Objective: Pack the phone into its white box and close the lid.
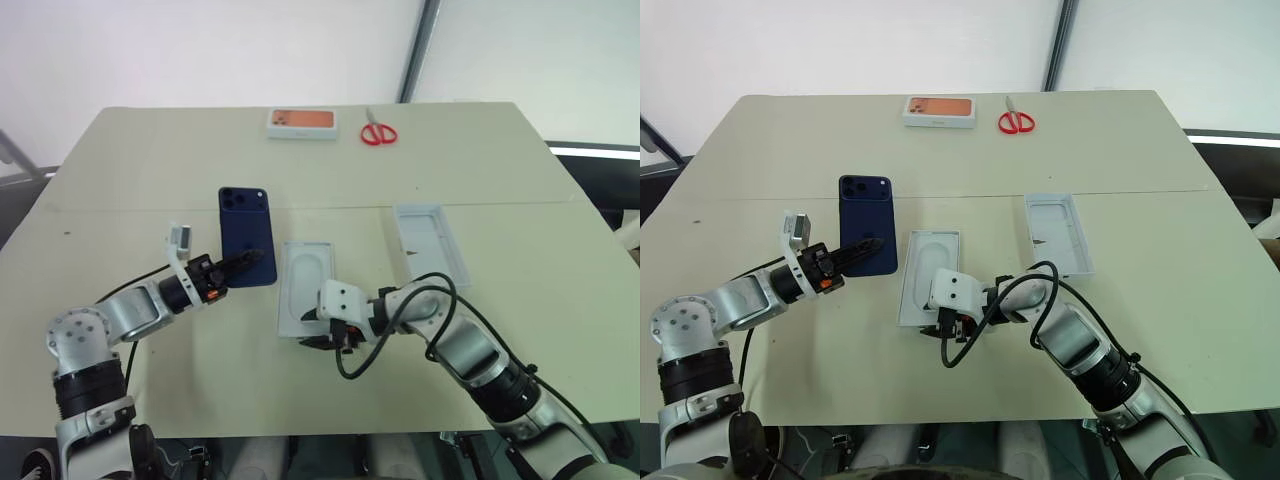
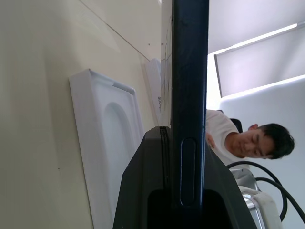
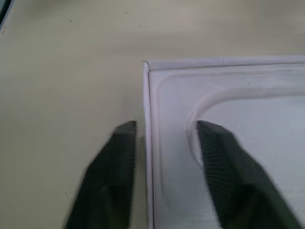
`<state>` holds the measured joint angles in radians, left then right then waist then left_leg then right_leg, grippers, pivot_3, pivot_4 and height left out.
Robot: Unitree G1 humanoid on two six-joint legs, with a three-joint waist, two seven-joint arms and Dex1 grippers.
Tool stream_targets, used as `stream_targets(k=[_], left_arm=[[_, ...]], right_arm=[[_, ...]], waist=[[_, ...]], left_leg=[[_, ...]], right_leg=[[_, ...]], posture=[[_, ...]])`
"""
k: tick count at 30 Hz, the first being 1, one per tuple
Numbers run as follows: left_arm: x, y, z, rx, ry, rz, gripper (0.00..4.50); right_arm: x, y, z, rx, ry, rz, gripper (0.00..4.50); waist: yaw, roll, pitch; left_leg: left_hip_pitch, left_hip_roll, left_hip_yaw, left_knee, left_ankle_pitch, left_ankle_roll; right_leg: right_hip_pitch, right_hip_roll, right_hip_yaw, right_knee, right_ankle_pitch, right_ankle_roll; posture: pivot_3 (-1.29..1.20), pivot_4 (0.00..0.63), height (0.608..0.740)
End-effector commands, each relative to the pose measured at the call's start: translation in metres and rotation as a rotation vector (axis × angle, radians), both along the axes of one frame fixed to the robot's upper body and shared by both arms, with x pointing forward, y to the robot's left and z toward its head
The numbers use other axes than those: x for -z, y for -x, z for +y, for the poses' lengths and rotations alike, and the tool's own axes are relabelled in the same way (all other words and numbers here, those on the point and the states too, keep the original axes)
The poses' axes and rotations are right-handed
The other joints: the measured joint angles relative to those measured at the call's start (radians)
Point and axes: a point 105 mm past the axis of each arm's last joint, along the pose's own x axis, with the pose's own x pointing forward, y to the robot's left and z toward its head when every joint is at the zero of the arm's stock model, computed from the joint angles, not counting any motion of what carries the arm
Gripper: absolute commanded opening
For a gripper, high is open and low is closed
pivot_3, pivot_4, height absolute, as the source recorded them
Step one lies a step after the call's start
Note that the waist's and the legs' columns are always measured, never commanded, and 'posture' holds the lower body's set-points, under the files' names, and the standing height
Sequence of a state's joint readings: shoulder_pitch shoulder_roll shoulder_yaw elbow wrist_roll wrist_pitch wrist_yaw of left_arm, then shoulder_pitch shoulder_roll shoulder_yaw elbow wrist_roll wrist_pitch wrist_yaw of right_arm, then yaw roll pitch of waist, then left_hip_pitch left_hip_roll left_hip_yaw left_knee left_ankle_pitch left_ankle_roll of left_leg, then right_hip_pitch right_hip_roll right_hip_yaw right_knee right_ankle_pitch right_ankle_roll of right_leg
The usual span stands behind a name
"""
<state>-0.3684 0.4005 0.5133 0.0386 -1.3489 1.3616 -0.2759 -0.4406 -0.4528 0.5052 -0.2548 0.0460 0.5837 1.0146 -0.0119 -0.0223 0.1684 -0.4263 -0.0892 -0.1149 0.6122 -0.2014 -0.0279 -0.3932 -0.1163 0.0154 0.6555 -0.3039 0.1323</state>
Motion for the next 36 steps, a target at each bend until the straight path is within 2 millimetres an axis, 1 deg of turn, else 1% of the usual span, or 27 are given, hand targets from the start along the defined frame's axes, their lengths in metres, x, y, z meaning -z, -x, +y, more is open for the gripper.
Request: stream_targets(k=[1, 2, 4, 7, 9, 12, 14, 16, 17, 19, 23, 26, 29, 32, 35, 36], left_arm=[[-0.013, 0.004, -0.006, 0.031, 0.022, -0.057, 0.0], [-0.013, 0.006, -0.007, 0.04, 0.035, -0.055, 0.0], [-0.011, 0.009, -0.008, 0.05, 0.041, -0.044, 0.0], [-0.01, 0.01, -0.009, 0.049, 0.042, -0.04, 0.0], [-0.007, 0.011, -0.01, 0.048, 0.036, -0.029, 0.0], [-0.003, 0.014, -0.017, 0.064, 0.061, -0.005, 0.0], [0.002, 0.017, -0.024, 0.087, 0.083, 0.017, 0.0], [0.009, 0.02, -0.032, 0.108, 0.08, 0.045, 0.0], [0.012, 0.02, -0.036, 0.116, 0.087, 0.057, 0.0], [0.016, 0.022, -0.044, 0.141, 0.088, 0.072, 0.0], [0.021, 0.024, -0.059, 0.183, 0.085, 0.099, 0.0], [0.025, 0.025, -0.067, 0.204, 0.088, 0.113, 0.0], [0.031, 0.027, -0.072, 0.23, 0.062, 0.128, 0.0], [0.027, 0.026, -0.078, 0.247, 0.073, 0.124, 0.0], [0.026, 0.025, -0.08, 0.247, 0.075, 0.125, 0.0], [0.027, 0.025, -0.079, 0.243, 0.066, 0.126, 0.98]], right_arm=[[-0.012, 0.001, 0.005, -0.025, -0.032, -0.035, 4.26], [-0.015, 0.0, 0.005, -0.019, -0.046, -0.044, 4.44], [-0.036, -0.001, -0.001, -0.026, -0.107, -0.087, 4.44], [-0.061, 0.007, -0.012, -0.04, -0.175, -0.074, 4.44], [-0.069, 0.008, -0.028, -0.026, -0.182, -0.069, 4.44], [-0.079, 0.003, -0.06, 0.058, -0.219, -0.059, 4.44], [-0.088, -0.001, -0.079, 0.097, -0.27, -0.1, 4.44], [-0.094, -0.012, -0.099, 0.178, -0.314, -0.163, 4.44], [-0.091, -0.011, -0.107, 0.182, -0.29, -0.198, 4.44], [-0.084, -0.007, -0.117, 0.186, -0.255, -0.225, 4.44], [-0.074, -0.002, -0.126, 0.203, -0.224, -0.214, 4.44], [-0.07, -0.002, -0.128, 0.209, -0.211, -0.223, 4.44], [-0.07, -0.002, -0.123, 0.211, -0.228, -0.216, 4.44], [-0.069, -0.004, -0.12, 0.21, -0.224, -0.226, 4.44], [-0.065, -0.005, -0.12, 0.209, -0.212, -0.227, 4.44], [-0.065, -0.005, -0.12, 0.209, -0.212, -0.226, 4.5]], waist=[[0.0, 0.0, 0.0], [0.0, 0.0, 0.0], [0.0, 0.0, 0.0], [0.001, 0.0, 0.0], [0.003, 0.0, 0.0], [0.009, 0.0, 0.0], [0.015, 0.0, 0.0], [0.016, 0.0, 0.0], [0.017, 0.0, 0.0], [0.022, 0.0, 0.0], [0.022, 0.0, 0.0], [0.022, 0.0, 0.0], [0.023, 0.0, 0.0], [0.024, 0.0, 0.0], [0.024, 0.0, 0.0], [0.024, 0.0, 0.0]], left_leg=[[0.0, 0.0, 0.0, 0.0, 0.0, 0.0], [0.0, 0.0, 0.0, 0.0, 0.0, 0.0], [0.0, 0.0, 0.0, 0.0, 0.0, 0.0], [-0.001, 0.0, 0.0, 0.0, 0.0, 0.0], [-0.001, 0.0, 0.0, 0.0, 0.0, 0.0], [0.0, -0.001, 0.0, 0.001, 0.0, 0.001], [-0.001, -0.001, 0.0, 0.001, -0.001, 0.001], [-0.001, 0.0, 0.001, 0.001, -0.001, 0.001], [0.0, 0.0, 0.001, 0.001, -0.001, 0.001], [0.0, 0.0, 0.002, 0.001, -0.001, 0.001], [-0.001, 0.0, 0.002, 0.001, -0.001, 0.001], [0.0, 0.0, 0.002, 0.001, -0.001, 0.001], [0.0, 0.0, 0.002, 0.001, -0.001, 0.001], [-0.001, 0.0, 0.002, 0.001, -0.001, 0.001], [-0.001, 0.0, 0.002, 0.001, -0.001, 0.001], [-0.001, 0.0, 0.002, 0.001, -0.001, 0.001]], right_leg=[[0.0, 0.0, 0.0, 0.0, 0.0, 0.0], [0.0, 0.0, 0.0, 0.0, 0.0, 0.0], [0.0, 0.0, 0.0, 0.0, 0.0, 0.0], [0.001, 0.0, 0.0, 0.0, 0.0, 0.0], [0.002, 0.0, 0.0, 0.0, 0.0, 0.0], [0.002, -0.001, 0.0, 0.0, 0.0, 0.0], [0.004, -0.002, 0.0, -0.001, 0.0, 0.0], [0.004, -0.002, 0.0, -0.001, 0.0, 0.0], [0.004, -0.002, 0.001, 0.0, 0.0, 0.0], [0.004, -0.002, 0.001, 0.0, 0.0, 0.0], [0.004, -0.002, 0.001, 0.0, 0.0, 0.0], [0.004, -0.002, 0.001, 0.0, 0.0, 0.0], [0.004, -0.002, 0.001, 0.0, 0.0, 0.0], [0.004, -0.002, 0.001, 0.0, 0.0, 0.0], [0.004, -0.002, 0.001, 0.0, 0.0, 0.0], [0.004, -0.002, 0.001, 0.0, 0.0, 0.0]], posture=[[0.0, 0.15, 0.74], [0.0, 0.15, 0.74], [0.0, 0.15, 0.74], [0.0, 0.15, 0.74], [0.0, 0.15, 0.74], [0.0, 0.15, 0.74], [0.0, 0.15, 0.74], [0.0, 0.15, 0.74], [0.0, 0.15, 0.74], [0.0, 0.15, 0.74], [0.0, 0.15, 0.74], [0.0, 0.15, 0.74], [0.0, 0.15, 0.74], [0.0, 0.15, 0.74], [0.0, 0.15, 0.74], [0.0, 0.15, 0.74]])
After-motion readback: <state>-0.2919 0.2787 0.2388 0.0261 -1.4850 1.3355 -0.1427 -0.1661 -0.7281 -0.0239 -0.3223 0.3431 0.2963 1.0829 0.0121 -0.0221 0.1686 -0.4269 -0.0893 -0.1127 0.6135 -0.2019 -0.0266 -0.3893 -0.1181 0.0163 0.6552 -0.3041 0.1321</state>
